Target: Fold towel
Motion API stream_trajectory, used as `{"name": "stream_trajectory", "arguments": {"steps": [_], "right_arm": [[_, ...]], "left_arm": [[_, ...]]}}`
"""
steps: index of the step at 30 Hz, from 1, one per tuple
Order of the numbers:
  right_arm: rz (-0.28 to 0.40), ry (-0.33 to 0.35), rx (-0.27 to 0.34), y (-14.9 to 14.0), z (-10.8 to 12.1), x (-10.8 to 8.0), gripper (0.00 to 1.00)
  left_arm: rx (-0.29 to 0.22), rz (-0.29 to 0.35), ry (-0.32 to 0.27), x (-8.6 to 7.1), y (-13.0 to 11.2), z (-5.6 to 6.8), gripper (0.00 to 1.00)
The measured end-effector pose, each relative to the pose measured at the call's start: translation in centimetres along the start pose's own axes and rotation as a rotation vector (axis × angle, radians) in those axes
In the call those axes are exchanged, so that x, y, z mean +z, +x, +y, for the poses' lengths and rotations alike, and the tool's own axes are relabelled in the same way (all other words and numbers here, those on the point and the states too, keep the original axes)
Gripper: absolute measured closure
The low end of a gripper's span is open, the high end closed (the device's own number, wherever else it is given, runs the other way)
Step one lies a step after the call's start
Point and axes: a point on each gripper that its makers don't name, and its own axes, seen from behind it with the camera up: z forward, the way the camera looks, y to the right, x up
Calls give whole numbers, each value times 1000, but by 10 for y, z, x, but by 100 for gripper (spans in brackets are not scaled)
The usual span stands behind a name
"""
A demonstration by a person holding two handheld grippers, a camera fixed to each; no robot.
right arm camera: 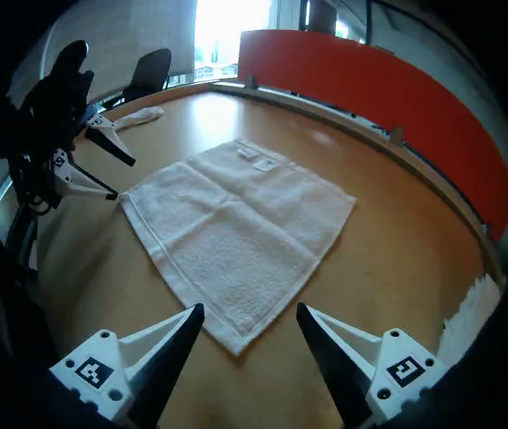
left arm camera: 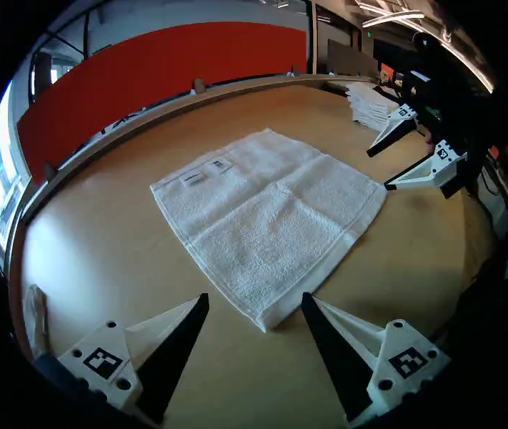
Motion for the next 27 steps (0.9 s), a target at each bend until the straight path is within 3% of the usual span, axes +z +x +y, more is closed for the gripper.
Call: {"name": "stream_trajectory", "arguments": {"steps": [14, 27], "right_arm": [[-61, 25, -3, -21, 0, 7, 0], [-85, 50, -11, -27, -2, 9, 6]], "left_arm": [[-4, -76, -32, 13, -20, 6, 4], [-2, -111, -57, 14, -28, 11, 4]]}}
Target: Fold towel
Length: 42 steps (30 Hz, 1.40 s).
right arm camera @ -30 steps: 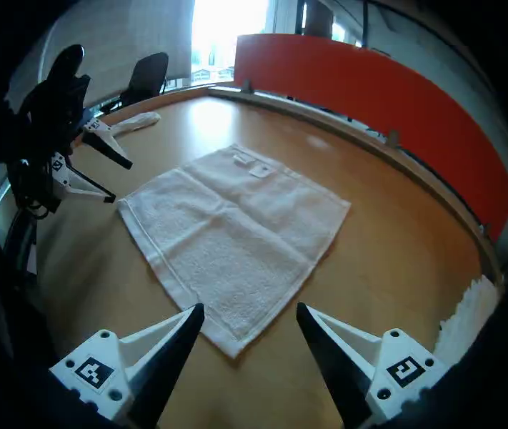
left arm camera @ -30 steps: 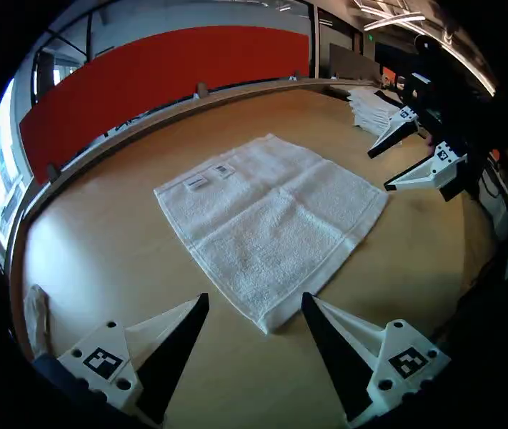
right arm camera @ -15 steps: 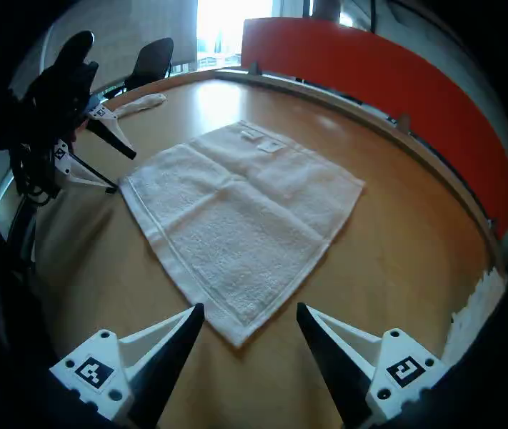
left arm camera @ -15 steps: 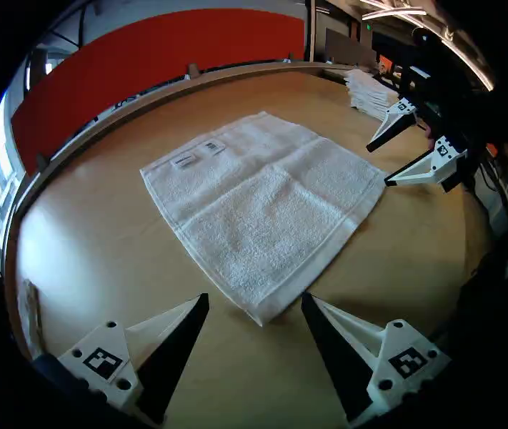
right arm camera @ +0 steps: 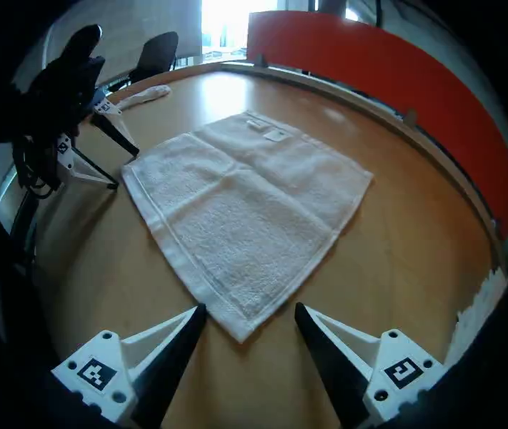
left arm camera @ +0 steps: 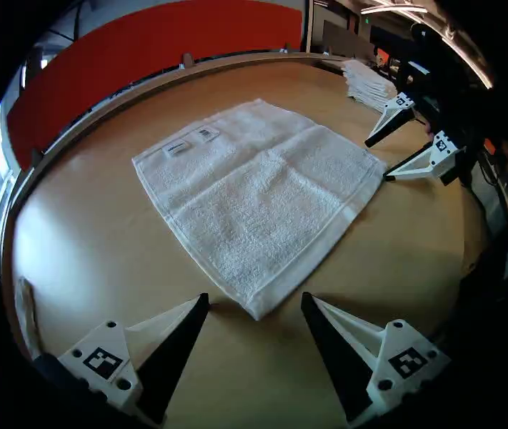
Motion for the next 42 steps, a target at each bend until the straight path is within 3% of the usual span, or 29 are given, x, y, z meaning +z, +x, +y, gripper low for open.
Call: {"name": "stream_trajectory", "arguments": {"steps": [18, 22, 32, 34, 38, 42], "right_arm": [[2, 34, 8, -1, -5, 2, 23], [3, 40, 3, 0, -7, 1, 30], [7, 50, -7, -1, -9, -1, 44], [6, 52, -9, 0, -9, -1, 50], [5, 53, -7, 0, -9, -1, 61], [6, 57, -6, 0, -11, 0, 72]], "left_arm": [[3, -23, -1, 0, 0, 1, 8], [-8, -24, 8, 1, 2, 0, 22], [-5, -21, 8, 2, 3, 7, 47], [-11, -23, 11, 2, 3, 8, 49], [-27, -24, 26, 3, 4, 4, 70], [-37, -25, 31, 3, 4, 4, 79]]}}
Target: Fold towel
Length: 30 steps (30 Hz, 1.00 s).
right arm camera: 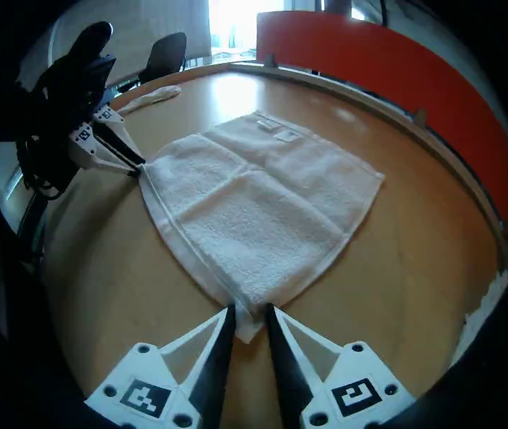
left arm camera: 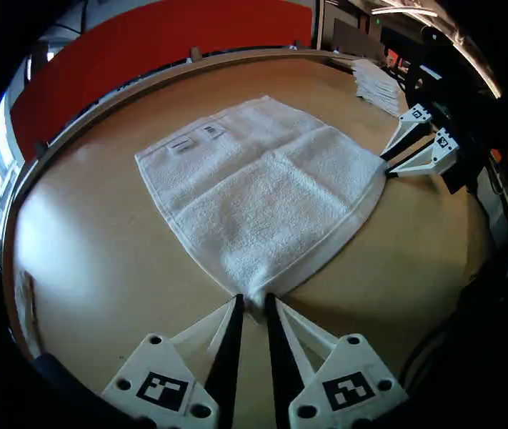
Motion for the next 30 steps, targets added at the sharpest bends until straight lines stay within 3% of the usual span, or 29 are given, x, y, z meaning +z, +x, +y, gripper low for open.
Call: {"name": "stream_trajectory", "arguments": {"steps": [7, 14, 30], "right_arm": [[10, 2, 4, 5, -3, 2, 89], [22, -9, 13, 10, 1, -1, 90], [75, -17, 18, 30, -2, -18, 90]], "left_arm": [[-4, 1, -5, 0, 1, 3, 85], [-22, 11, -13, -2, 5, 9, 88], [-81, 51, 5, -26, 21, 4, 89]]}}
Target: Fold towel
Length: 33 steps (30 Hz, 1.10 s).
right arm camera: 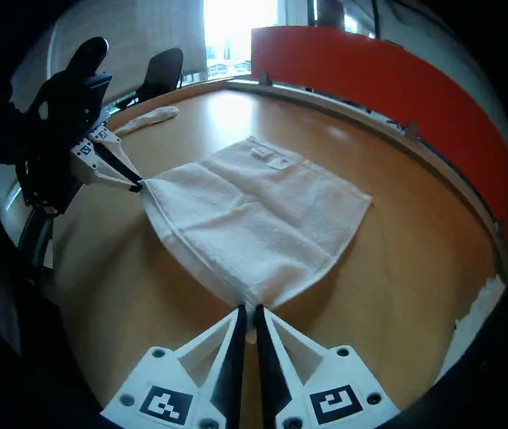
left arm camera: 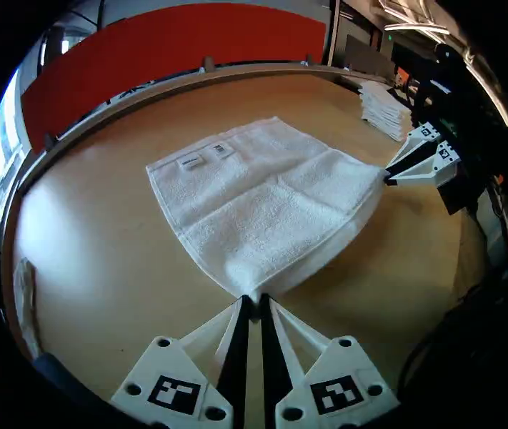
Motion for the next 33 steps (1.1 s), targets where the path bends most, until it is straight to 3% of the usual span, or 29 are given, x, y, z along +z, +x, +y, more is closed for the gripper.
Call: {"name": "stream_trajectory", "arguments": {"steps": [26, 33], "right_arm": [[74, -17, -39, 57, -5, -66, 90], [81, -15, -48, 66, -8, -79, 90]], "left_arm": [[-53, 53, 29, -65, 47, 3, 89], [-39, 57, 25, -79, 56, 4, 89]]}}
